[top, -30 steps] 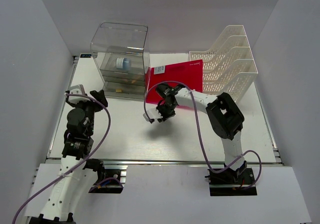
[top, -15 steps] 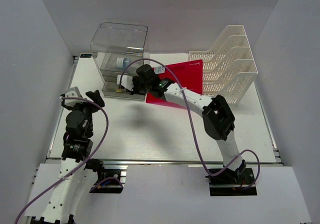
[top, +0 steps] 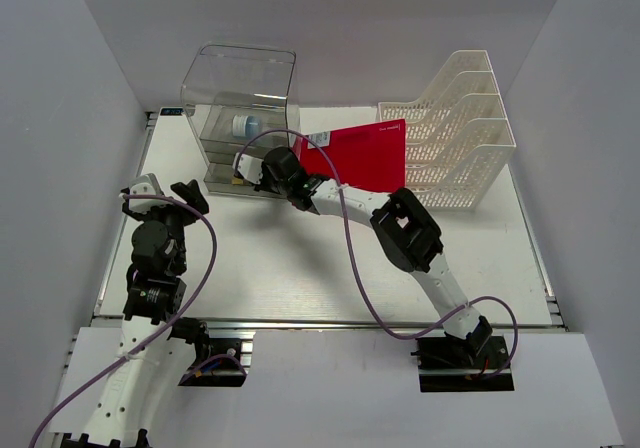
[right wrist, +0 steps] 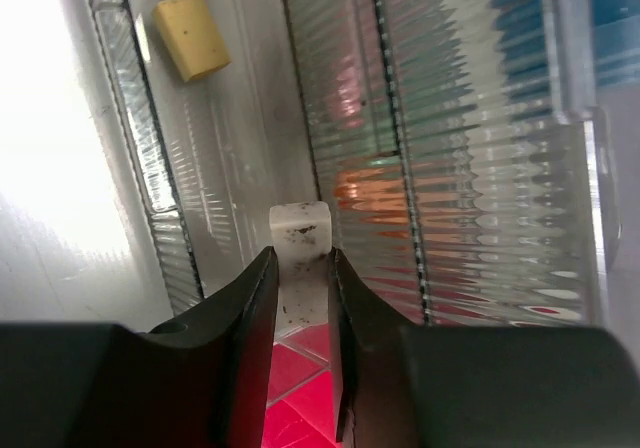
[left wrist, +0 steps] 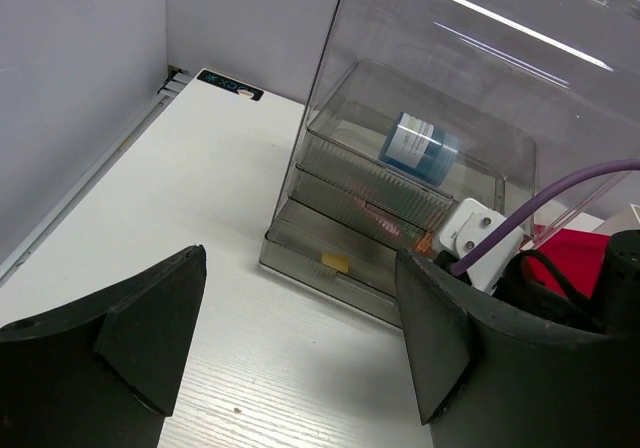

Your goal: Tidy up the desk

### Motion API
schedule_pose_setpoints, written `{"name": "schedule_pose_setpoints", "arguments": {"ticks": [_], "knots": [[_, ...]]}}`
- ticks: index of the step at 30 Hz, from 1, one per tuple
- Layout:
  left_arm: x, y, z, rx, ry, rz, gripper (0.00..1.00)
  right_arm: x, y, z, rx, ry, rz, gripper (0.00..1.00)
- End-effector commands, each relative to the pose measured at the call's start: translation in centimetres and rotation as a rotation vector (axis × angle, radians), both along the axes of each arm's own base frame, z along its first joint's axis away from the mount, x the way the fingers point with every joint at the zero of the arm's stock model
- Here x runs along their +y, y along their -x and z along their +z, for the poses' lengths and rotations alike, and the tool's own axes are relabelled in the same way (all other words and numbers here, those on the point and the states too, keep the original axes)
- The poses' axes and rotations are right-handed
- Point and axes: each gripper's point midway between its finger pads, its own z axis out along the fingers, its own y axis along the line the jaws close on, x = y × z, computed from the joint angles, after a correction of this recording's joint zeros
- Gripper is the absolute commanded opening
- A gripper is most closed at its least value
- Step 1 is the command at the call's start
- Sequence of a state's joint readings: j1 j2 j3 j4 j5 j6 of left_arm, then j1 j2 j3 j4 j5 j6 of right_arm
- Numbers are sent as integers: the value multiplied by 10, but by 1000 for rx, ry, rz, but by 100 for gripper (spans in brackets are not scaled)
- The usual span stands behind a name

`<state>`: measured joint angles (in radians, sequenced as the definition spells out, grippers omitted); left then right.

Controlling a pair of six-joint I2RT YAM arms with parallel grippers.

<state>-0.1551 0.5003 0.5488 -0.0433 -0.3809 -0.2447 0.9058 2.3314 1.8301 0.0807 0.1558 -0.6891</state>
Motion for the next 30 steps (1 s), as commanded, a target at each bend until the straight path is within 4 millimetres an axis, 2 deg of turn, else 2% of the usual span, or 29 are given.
{"name": "schedule_pose_setpoints", "arguments": {"ticks": [1, 4, 10, 11, 13, 14, 15, 16, 17, 19, 20, 22, 24, 25, 30], "knots": [[2, 0, -1, -5, 4, 9, 86, 15, -13, 48, -97, -108, -18, 23], [1, 0, -1, -3, 4, 6, 86, 15, -7, 48, -61, -106, 0, 41], [0, -1, -1, -2, 4, -1, 86, 14, 4, 46, -9, -96, 30, 49], [0, -1, -1, -2, 4, 1, 86, 14, 7, 45, 1, -93, 43, 47], [1, -1, -1, -2, 2, 1, 86, 16, 11, 47, 19, -104, 64, 35], [1, 0, -1, -3, 4, 3, 86, 22, 23, 50, 60, -118, 142, 26], [1, 0, 0, -8, 5, 3, 86, 22, 27, 48, 76, -113, 171, 0], [1, 0, 0, -6, 5, 4, 86, 22, 30, 53, 83, -123, 202, 0], [1, 0, 0, -6, 4, 1, 86, 26, 53, 42, 167, -95, 306, 0], [1, 0, 0, -8, 5, 1, 86, 27, 68, 37, 191, -61, 407, 0], [1, 0, 0, -6, 4, 1, 86, 30, 83, 35, 227, -60, 495, 0], [1, 0, 0, -8, 5, 3, 86, 28, 98, 23, 268, -28, 554, 0], [1, 0, 0, -8, 5, 1, 86, 27, 95, 11, 269, -2, 541, 0], [1, 1, 1, -11, 5, 3, 86, 25, 86, 6, 253, 14, 488, 0], [1, 0, 1, -11, 5, 1, 86, 29, 60, 6, 180, -8, 364, 0]]}}
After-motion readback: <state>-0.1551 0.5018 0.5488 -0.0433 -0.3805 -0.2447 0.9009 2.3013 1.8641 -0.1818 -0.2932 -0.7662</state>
